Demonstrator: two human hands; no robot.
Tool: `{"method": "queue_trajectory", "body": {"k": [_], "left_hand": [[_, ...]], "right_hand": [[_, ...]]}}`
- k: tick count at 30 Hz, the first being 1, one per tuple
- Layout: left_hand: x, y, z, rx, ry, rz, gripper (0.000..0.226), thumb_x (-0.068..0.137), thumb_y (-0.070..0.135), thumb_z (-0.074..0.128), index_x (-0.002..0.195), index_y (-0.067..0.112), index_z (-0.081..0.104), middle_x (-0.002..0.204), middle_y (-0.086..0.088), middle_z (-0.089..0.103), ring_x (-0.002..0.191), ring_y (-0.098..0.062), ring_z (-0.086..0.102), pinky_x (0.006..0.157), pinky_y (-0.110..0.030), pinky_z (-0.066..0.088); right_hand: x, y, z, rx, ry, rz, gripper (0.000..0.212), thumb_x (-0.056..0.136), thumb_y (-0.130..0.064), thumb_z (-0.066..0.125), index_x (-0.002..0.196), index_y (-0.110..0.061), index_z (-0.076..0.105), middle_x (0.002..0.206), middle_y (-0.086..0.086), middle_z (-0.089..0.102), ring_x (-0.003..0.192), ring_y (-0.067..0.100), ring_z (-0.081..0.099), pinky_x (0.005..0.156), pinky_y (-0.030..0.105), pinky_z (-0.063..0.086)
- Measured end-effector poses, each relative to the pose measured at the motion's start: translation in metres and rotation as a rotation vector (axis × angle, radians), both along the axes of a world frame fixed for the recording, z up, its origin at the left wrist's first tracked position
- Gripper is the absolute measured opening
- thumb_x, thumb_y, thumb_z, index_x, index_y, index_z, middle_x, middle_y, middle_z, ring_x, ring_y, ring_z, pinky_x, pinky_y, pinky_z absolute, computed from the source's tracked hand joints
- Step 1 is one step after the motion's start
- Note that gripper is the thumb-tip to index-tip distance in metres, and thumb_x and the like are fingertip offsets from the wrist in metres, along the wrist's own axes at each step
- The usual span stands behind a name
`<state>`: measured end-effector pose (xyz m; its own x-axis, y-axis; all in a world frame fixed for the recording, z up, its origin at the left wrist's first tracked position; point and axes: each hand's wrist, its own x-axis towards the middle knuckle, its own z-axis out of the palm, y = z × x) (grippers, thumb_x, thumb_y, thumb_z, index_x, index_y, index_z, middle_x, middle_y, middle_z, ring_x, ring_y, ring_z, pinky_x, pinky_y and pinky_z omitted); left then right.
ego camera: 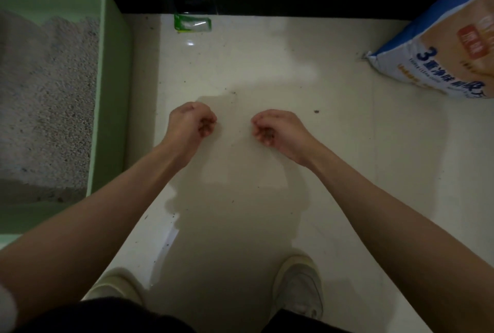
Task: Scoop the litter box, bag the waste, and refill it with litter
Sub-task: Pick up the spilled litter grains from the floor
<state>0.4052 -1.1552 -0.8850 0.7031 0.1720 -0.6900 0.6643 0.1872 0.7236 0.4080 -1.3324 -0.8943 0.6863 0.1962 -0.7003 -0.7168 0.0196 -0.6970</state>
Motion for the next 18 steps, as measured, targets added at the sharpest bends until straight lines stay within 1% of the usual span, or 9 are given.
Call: {"method": "queue_trajectory", "body": {"k": [1,2,3,4,6,8,10,13,18], "left_hand": [[-0.004,-0.001,-0.001,0.136,-0.026,-0.106,0.023,0.079,-0.007,0.049,0.063,0.009,0.05,0.059,-0.005,0.051,0.047,-0.01,0.046,0.046,-0.019,0.035],[-0.008,-0.001,-0.003,0.237,-0.027,-0.191,0.023,0.08,-0.006,0.051,0.064,0.01,0.054,0.06,-0.005,0.052,0.045,-0.007,0.047,0.046,-0.018,0.036],[-0.012,-0.001,-0.005,0.289,-0.01,-0.244,0.022,0.082,-0.003,0.052,0.065,0.01,0.057,0.061,-0.004,0.054,0.044,-0.005,0.047,0.046,-0.016,0.037],[-0.015,-0.002,-0.006,0.301,0.018,-0.268,0.022,0.083,-0.001,0.052,0.066,0.011,0.06,0.062,-0.004,0.056,0.045,-0.006,0.048,0.046,-0.016,0.037],[-0.019,0.0,-0.009,0.312,0.059,-0.308,0.019,0.084,0.004,0.054,0.07,0.011,0.064,0.063,-0.002,0.057,0.052,-0.01,0.049,0.048,-0.015,0.038],[-0.022,0.002,-0.012,0.388,0.045,-0.382,0.011,0.085,0.012,0.059,0.077,0.013,0.067,0.067,0.001,0.059,0.059,-0.01,0.051,0.056,-0.013,0.042],[-0.024,0.004,-0.013,0.528,-0.025,-0.468,0.007,0.085,0.019,0.063,0.084,0.014,0.068,0.074,0.002,0.061,0.067,-0.009,0.054,0.066,-0.017,0.042],[-0.027,0.003,-0.015,0.679,-0.127,-0.603,0.006,0.084,0.021,0.066,0.085,0.016,0.066,0.071,0.005,0.058,0.063,-0.002,0.05,0.058,-0.005,0.036],[-0.028,-0.002,-0.024,0.717,-0.193,-0.688,0.007,0.081,0.018,0.068,0.086,0.013,0.066,0.062,0.008,0.05,0.058,-0.002,0.046,0.056,-0.004,0.034]], "right_hand": [[-0.001,0.005,-0.004,-0.255,-0.115,0.178,0.016,0.091,-0.005,0.05,0.085,-0.004,0.065,0.066,0.004,0.064,0.05,0.004,0.055,0.051,0.017,0.042],[-0.002,0.01,-0.009,-0.472,-0.246,0.331,0.015,0.09,-0.011,0.055,0.091,-0.005,0.069,0.078,0.005,0.067,0.061,0.006,0.058,0.062,0.018,0.043],[-0.003,0.015,-0.012,-0.625,-0.363,0.441,0.018,0.09,-0.015,0.056,0.097,-0.007,0.07,0.09,0.006,0.069,0.075,0.011,0.061,0.071,0.017,0.041],[-0.003,0.019,-0.013,-0.71,-0.448,0.517,0.02,0.091,-0.018,0.055,0.103,-0.008,0.068,0.1,0.007,0.07,0.088,0.017,0.062,0.078,0.02,0.038],[-0.003,0.023,-0.015,-0.766,-0.533,0.603,0.024,0.092,-0.019,0.054,0.111,-0.008,0.063,0.109,0.01,0.068,0.103,0.025,0.06,0.086,0.026,0.039],[-0.002,0.023,-0.02,-0.817,-0.585,0.646,0.024,0.092,-0.02,0.054,0.112,-0.009,0.061,0.11,0.012,0.068,0.105,0.03,0.059,0.086,0.031,0.042],[-0.001,0.023,-0.021,-0.853,-0.614,0.663,0.022,0.092,-0.021,0.054,0.109,-0.01,0.063,0.109,0.011,0.068,0.104,0.031,0.06,0.085,0.033,0.043],[-0.002,0.025,-0.022,-0.873,-0.641,0.712,0.024,0.094,-0.021,0.05,0.111,-0.01,0.063,0.111,0.011,0.068,0.104,0.031,0.06,0.084,0.033,0.043],[-0.009,0.024,-0.025,-0.846,-0.671,0.741,0.03,0.094,-0.024,0.051,0.12,-0.013,0.06,0.117,0.009,0.066,0.11,0.03,0.059,0.09,0.034,0.044]]}}
